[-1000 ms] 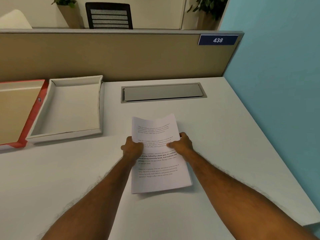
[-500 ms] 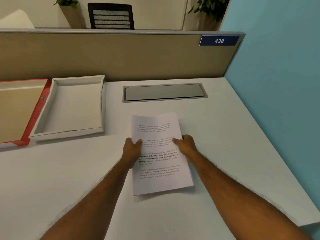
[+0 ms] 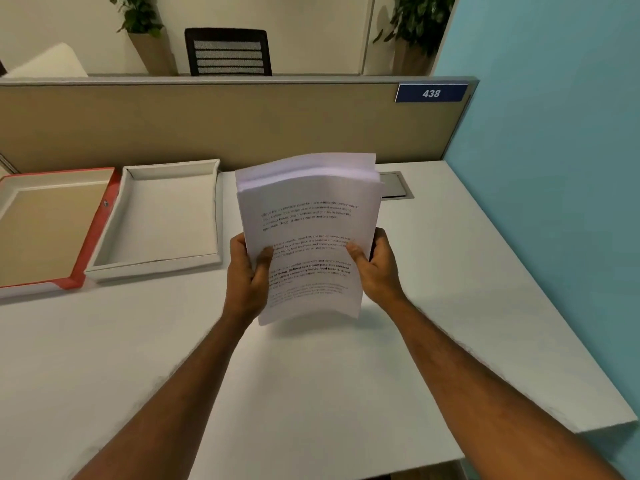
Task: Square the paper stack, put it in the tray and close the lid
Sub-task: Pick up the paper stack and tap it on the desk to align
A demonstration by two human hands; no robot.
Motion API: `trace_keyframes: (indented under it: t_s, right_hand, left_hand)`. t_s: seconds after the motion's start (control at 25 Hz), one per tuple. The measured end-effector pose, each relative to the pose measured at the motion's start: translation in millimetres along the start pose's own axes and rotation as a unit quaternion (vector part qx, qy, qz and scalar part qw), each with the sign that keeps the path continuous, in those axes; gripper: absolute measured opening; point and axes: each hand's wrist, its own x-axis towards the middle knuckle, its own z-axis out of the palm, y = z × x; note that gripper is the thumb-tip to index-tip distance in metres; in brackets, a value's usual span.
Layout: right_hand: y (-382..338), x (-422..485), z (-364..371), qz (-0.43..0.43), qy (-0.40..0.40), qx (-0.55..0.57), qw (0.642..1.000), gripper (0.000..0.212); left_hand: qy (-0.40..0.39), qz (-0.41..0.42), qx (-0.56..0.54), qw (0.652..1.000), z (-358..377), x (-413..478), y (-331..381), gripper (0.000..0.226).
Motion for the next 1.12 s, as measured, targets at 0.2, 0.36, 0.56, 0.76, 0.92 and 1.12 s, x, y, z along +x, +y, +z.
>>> trace_keyframes:
  t_s: [0.2,0.36,0.56,0.76,0.92,1.12]
  right_hand:
    - [14,-24,3,-0.013,0.01,0.006,1.0,0.026]
    - [8,-33,-2,-0.026,0.014,0.011,0.999,0.032]
    - [-45,-25,0,-0.068,0.085,0.101,0.989,0.057]
    - [-91,-9,12,-0.034,0.234,0.093,0.967,0.031]
    - [-95,3,10,0.002,0.265,0.059,0.962,0.03]
    - [-89,5,9,0.018,0.257,0.05,0.965,0.021]
  left_hand:
    - [-0.004,0.024,0.052,0.998,-8,-26,-8,0.037]
    - [-0.003,0.023,0.023,0.999,-7,-28,-4,0.033]
    - [0.076,0.075,-0.036,0.994,-1,-9,37,0.07]
    - [0.184,-0.058,-0.05,0.98,13,9,73,0.053]
    - [0.21,-0.126,-0.05,0.968,13,16,81,0.049]
    - [0.208,-0.15,-0.036,0.966,12,22,82,0.026]
